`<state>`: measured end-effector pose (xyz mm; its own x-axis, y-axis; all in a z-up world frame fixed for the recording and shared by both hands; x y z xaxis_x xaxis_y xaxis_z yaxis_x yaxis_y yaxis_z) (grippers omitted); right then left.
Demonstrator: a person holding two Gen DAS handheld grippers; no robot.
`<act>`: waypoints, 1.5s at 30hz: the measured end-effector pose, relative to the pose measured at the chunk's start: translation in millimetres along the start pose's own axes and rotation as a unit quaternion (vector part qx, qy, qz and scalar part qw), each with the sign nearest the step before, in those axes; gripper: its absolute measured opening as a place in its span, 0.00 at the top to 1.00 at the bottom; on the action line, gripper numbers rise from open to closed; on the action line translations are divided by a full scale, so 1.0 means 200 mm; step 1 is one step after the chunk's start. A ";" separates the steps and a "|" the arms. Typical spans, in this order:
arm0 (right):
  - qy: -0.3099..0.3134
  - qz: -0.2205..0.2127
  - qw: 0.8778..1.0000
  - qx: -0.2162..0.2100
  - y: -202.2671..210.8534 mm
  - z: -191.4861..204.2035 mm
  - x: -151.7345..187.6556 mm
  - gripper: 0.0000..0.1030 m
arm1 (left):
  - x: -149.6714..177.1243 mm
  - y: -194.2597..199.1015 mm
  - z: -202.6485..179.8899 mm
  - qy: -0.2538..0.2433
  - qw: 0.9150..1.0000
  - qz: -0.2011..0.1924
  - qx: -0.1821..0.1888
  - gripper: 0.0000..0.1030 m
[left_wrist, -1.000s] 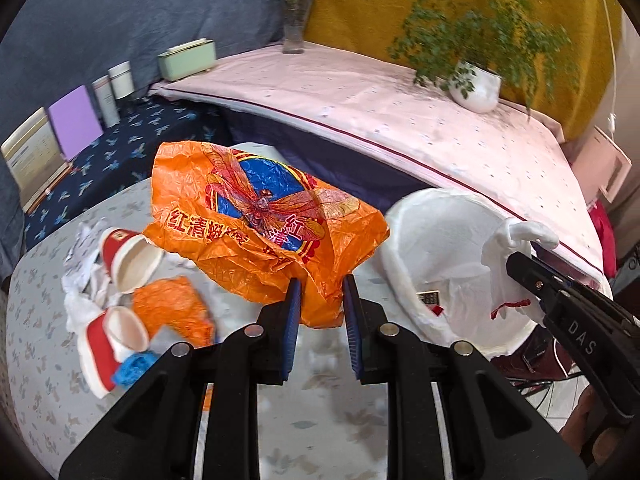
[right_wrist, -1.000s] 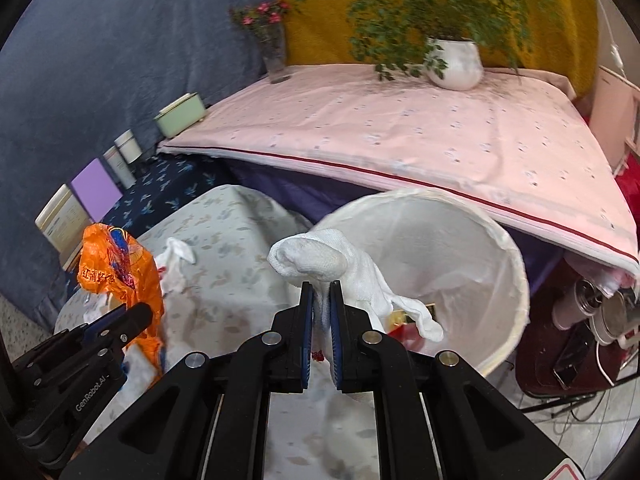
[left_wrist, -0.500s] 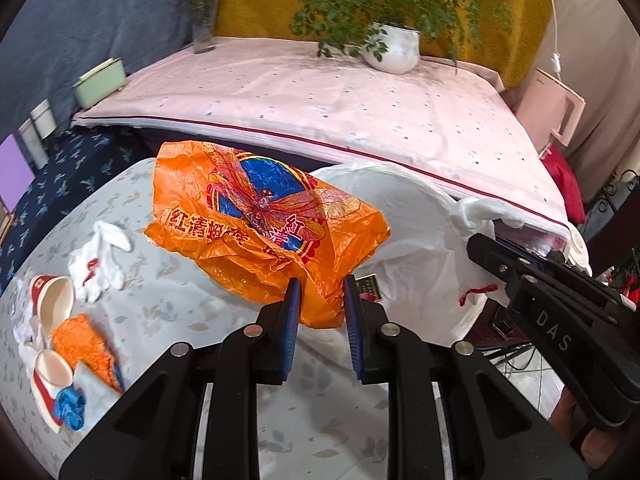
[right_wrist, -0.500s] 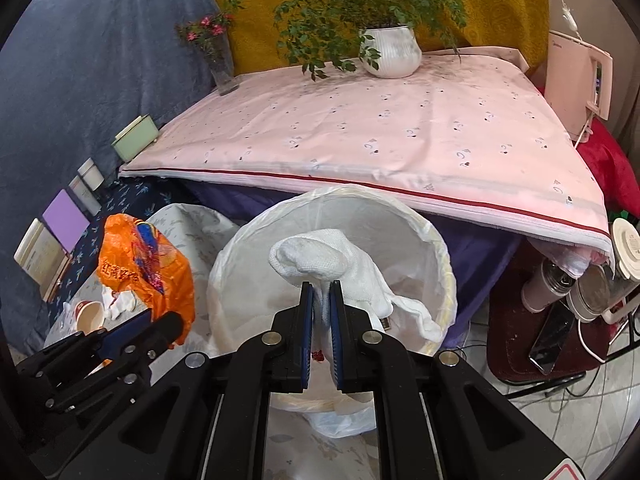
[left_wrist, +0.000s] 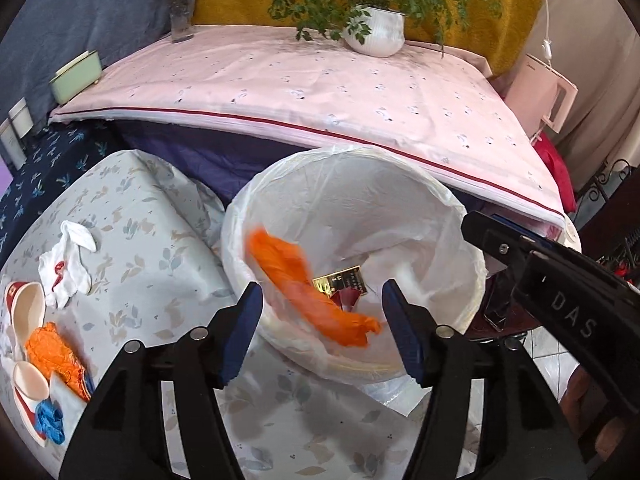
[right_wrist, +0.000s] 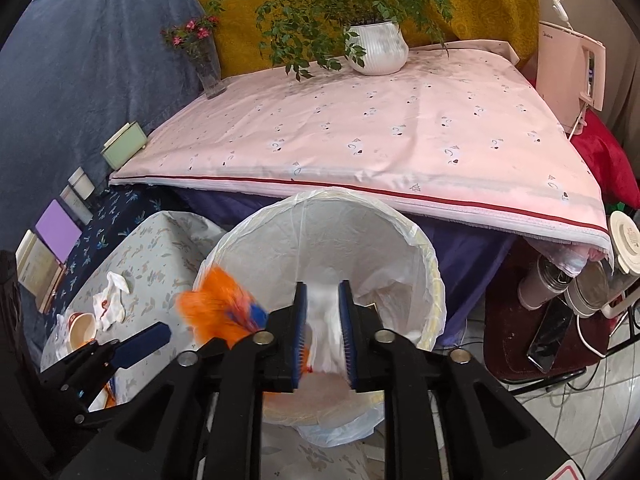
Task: Collect trash
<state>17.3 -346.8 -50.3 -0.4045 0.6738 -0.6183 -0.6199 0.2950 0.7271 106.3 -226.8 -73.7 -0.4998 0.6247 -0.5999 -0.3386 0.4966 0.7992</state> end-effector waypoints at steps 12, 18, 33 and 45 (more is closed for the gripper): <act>0.015 -0.001 1.000 -0.010 0.01 0.12 0.03 0.63 | 0.06 0.10 0.22 0.047 0.997 -0.014 -0.058 0.29; 0.037 0.001 0.999 -0.022 0.04 0.23 0.08 0.57 | 0.13 0.19 0.37 0.086 0.992 -0.025 -0.086 0.18; 0.120 0.032 0.990 -0.074 0.10 0.67 0.37 0.50 | 0.49 0.47 0.83 0.179 0.969 -0.024 -0.171 0.14; 0.212 0.070 0.968 -0.116 0.11 1.09 0.72 0.44 | 0.78 0.66 1.18 0.255 0.942 -0.015 -0.220 0.14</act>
Point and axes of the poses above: each gripper's, at about its wrist camera, not at the fingertips, and y roughly against the way its jaws point, z to its left, x to its underside, the point moved 5 cm from there along -y, roughly the way its jaws point, and after that the axes turned 6 degrees about -y, right-handed, at the moved point
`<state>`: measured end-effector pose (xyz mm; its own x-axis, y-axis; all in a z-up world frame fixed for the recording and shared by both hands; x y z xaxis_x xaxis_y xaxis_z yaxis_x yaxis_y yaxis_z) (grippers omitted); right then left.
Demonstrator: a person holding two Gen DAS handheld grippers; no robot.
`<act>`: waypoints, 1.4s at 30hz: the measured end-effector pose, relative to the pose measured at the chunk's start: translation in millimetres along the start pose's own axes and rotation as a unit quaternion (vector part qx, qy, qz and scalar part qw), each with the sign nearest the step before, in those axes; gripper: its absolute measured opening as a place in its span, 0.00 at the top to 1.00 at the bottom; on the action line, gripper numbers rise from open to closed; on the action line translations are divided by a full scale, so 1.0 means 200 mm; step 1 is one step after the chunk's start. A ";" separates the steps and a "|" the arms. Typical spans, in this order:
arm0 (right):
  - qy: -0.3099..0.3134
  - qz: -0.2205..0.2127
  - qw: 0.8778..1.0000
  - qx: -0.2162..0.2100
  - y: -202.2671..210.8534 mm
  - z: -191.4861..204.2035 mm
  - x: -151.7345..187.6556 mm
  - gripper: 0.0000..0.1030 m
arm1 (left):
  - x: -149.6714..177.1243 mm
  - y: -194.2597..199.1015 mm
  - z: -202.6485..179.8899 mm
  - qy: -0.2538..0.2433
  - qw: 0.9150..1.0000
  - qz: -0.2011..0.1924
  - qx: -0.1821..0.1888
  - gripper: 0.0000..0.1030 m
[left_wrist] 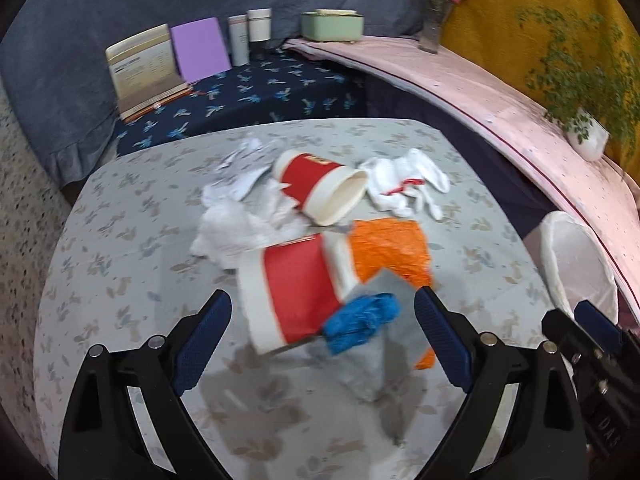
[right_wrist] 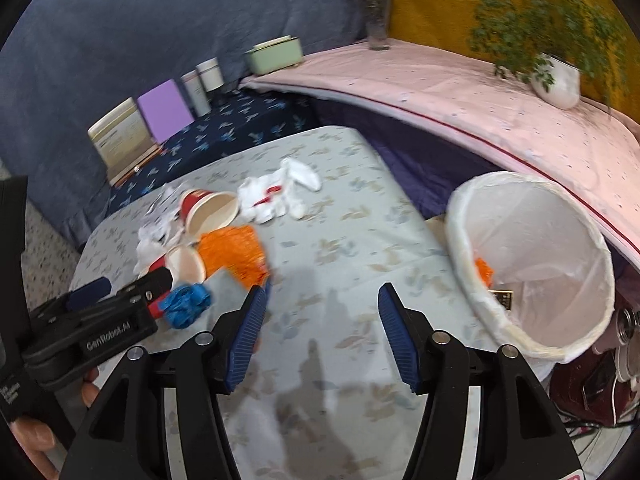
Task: Collect trash
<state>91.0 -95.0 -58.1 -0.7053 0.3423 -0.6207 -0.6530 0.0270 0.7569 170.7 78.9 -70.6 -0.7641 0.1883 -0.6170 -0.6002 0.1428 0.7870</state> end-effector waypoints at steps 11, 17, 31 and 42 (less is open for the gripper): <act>0.052 0.040 0.997 -0.033 -0.17 0.33 0.12 0.41 | 0.06 -0.02 0.32 0.060 0.998 0.020 -0.026 0.10; 0.078 0.055 0.995 -0.041 -0.27 0.46 0.15 0.41 | 0.06 -0.03 0.41 0.074 0.996 0.026 -0.029 0.10; 0.093 0.070 0.992 -0.039 -0.44 0.53 0.15 0.45 | 0.04 -0.09 0.43 0.078 0.996 0.035 -0.014 0.10; 0.080 0.055 0.993 -0.065 -0.34 0.45 0.12 1.00 | 0.00 -0.13 0.28 0.061 0.997 0.041 0.008 0.10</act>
Point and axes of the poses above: each gripper's, at about its wrist camera, not at the fingertips, and y roughly against the way its jaws point, z to its left, x to its underside, the point moved 5 cm from there along -y, roughly the way its jaws point, and after that the axes turned 6 degrees about -y, right-handed, at the moved point
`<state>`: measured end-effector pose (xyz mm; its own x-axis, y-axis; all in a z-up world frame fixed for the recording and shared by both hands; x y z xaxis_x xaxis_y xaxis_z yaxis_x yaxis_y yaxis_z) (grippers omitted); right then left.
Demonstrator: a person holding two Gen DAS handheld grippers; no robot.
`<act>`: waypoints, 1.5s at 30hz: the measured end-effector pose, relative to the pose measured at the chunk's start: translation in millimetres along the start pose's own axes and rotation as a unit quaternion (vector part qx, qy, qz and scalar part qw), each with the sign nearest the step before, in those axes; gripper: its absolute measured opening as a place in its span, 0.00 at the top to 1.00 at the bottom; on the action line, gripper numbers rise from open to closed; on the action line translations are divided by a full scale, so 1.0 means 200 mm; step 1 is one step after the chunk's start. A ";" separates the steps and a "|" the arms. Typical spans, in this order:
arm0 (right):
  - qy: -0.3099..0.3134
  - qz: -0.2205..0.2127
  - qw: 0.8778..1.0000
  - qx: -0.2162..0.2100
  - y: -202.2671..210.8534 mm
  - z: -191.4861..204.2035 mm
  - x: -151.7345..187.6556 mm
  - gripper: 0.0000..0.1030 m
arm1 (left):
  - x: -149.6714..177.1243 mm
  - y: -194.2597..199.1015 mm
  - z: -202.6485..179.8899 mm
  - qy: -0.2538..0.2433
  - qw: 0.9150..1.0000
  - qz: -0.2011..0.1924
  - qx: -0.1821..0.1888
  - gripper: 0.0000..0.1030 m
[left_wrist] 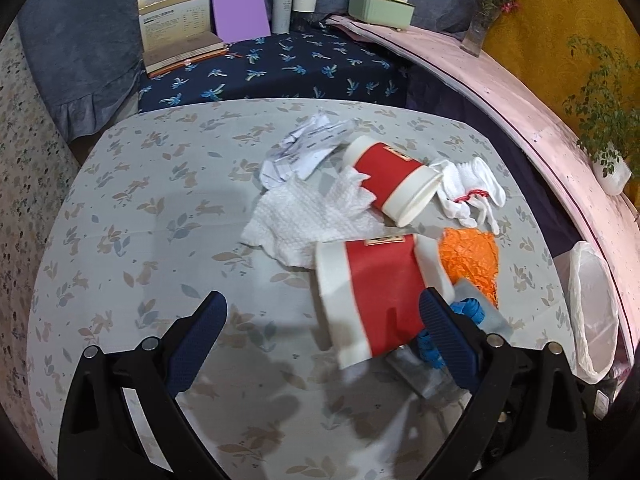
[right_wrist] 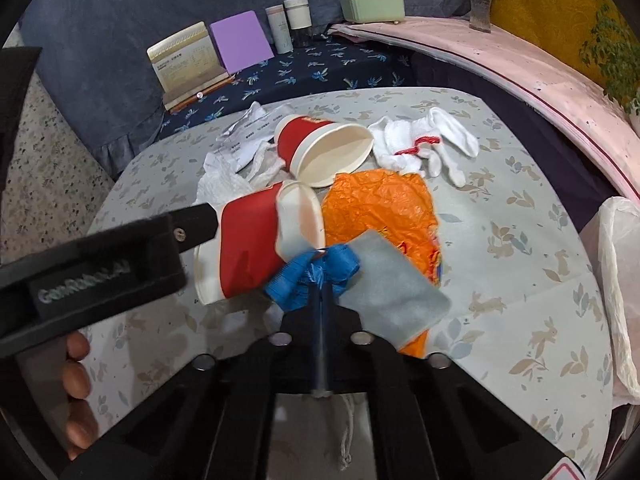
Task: Collect trash
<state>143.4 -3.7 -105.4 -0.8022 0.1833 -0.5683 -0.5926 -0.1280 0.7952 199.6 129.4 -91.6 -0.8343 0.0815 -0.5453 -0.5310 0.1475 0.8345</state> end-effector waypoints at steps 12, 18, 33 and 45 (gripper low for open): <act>-0.030 -0.024 0.999 -0.004 0.12 -0.17 -0.05 1.00 | -0.05 -0.13 -0.18 0.004 0.999 0.025 0.040 0.11; -0.023 -0.013 1.000 -0.006 0.11 -0.16 -0.03 0.86 | -0.07 -0.18 -0.20 -0.009 0.999 0.035 0.031 0.32; 0.004 0.003 1.000 -0.027 -0.04 -0.02 -0.04 0.62 | -0.05 -0.11 -0.15 -0.021 0.997 0.030 0.073 0.88; 0.018 0.018 0.999 -0.046 -0.17 0.10 -0.06 0.62 | 0.04 -0.05 0.06 0.015 0.998 0.029 0.061 0.91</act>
Point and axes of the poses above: each gripper's, at about its wrist camera, not at the fingertips, and y roughly against the way its jaws point, z to its left, x to its underside, the point moved 5 cm from there along -y, roughly the way its jaws point, and after that the axes turned 6 degrees about -y, right-handed, at the moved point
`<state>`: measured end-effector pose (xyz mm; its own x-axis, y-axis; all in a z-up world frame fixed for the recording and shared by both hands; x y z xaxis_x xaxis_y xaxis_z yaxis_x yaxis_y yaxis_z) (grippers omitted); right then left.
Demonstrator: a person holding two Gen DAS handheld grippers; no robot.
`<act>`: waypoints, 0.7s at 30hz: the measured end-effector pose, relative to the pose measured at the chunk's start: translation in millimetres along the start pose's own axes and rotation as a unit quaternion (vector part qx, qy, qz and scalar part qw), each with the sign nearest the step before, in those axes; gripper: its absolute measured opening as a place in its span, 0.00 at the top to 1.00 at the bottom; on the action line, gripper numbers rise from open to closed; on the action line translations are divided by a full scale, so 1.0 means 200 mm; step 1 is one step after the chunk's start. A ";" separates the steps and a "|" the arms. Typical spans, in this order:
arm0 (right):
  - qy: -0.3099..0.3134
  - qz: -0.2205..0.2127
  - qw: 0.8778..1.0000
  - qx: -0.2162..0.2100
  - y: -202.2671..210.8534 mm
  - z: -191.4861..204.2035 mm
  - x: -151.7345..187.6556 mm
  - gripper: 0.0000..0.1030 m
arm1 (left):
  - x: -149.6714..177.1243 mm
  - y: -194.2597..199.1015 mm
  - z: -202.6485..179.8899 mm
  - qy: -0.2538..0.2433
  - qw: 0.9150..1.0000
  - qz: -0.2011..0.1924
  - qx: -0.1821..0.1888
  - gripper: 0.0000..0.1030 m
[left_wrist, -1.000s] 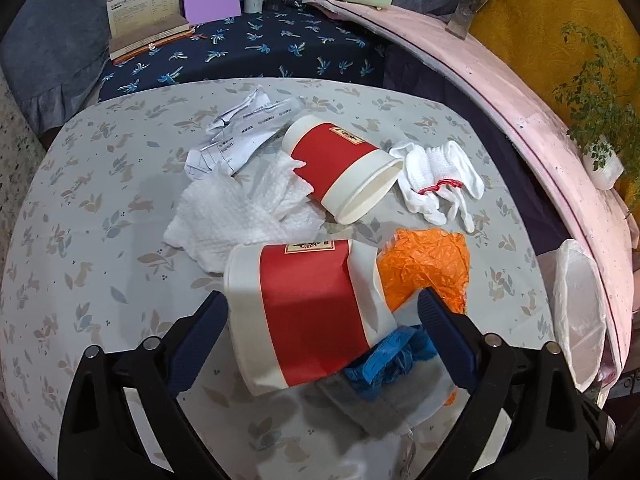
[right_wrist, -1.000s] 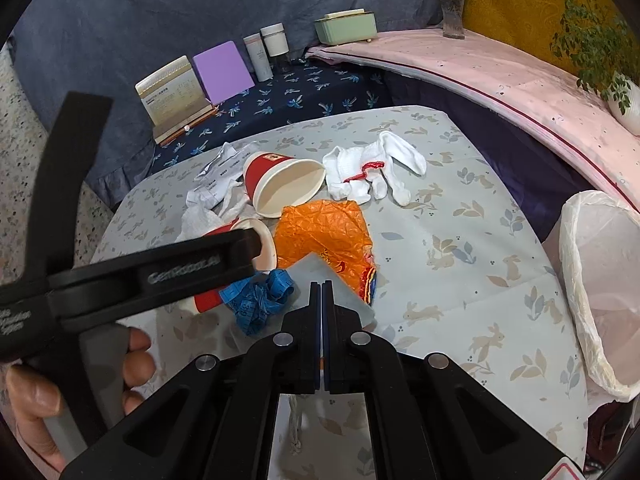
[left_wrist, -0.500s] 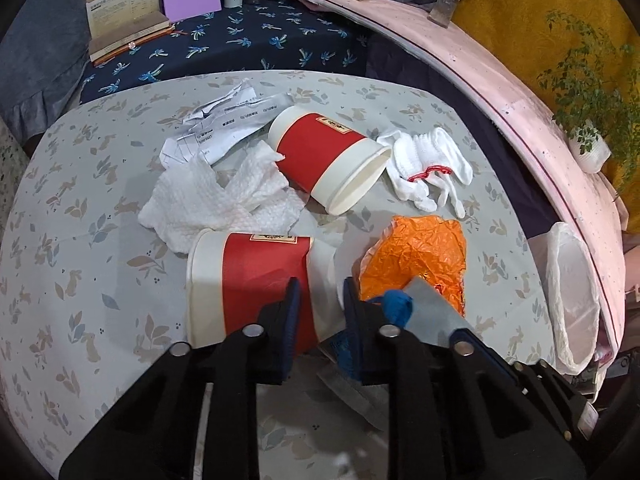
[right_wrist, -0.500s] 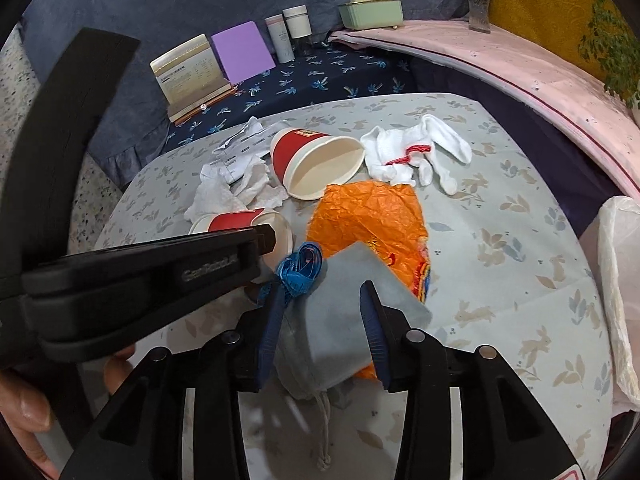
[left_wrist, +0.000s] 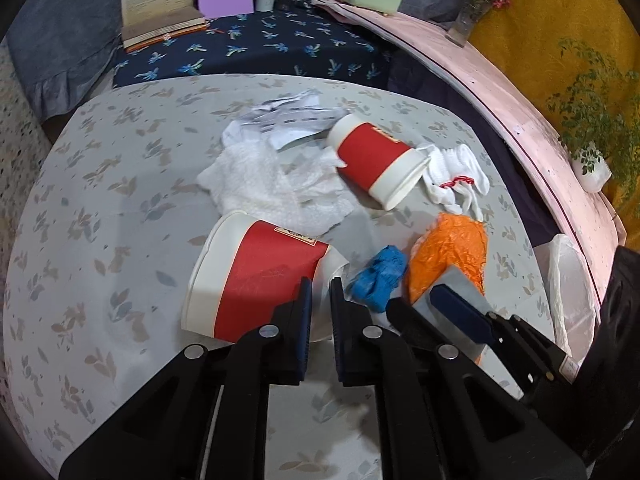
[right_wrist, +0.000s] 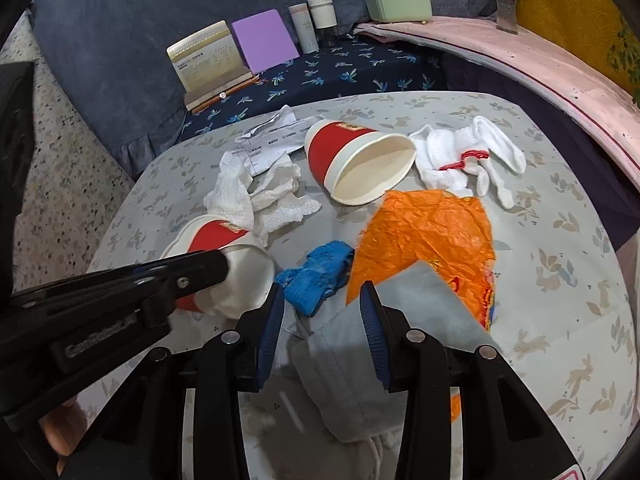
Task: Collect trash
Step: 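Grasp the red-and-white paper cup with the left gripper while the right gripper grasps the blue glove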
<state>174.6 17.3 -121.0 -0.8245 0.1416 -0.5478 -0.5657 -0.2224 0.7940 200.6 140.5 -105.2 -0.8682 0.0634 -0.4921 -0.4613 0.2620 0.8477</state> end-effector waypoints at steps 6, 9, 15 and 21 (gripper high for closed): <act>0.003 0.007 1.000 0.000 -0.02 0.02 0.01 0.62 | 0.07 0.04 0.12 0.022 1.000 0.007 -0.018 0.89; 0.002 0.010 1.000 0.000 -0.03 0.03 0.01 0.62 | 0.07 0.08 0.17 0.052 0.999 0.002 -0.003 0.57; -0.001 0.011 1.000 0.003 -0.05 0.05 0.01 0.62 | -0.02 0.09 0.26 0.126 0.992 -0.007 -0.005 0.24; -0.005 0.016 1.000 0.009 -0.09 0.06 -0.01 0.62 | -0.01 -0.04 0.38 0.215 0.974 0.044 -0.057 0.24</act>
<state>185.9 32.3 -131.7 -0.8424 0.1441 -0.5193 -0.5388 -0.2104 0.8157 219.8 210.6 -125.9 -0.8900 -0.3356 -0.3087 -0.3781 0.1645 0.9111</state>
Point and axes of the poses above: each gripper's, at about its wrist camera, not at the fingertips, and y roughly against the way its jaws point, z to its left, x to its underside, the point moved 5 cm from there along -y, roughly the way its jaws point, and after that the axes turned 6 degrees about -y, right-handed, at the moved point
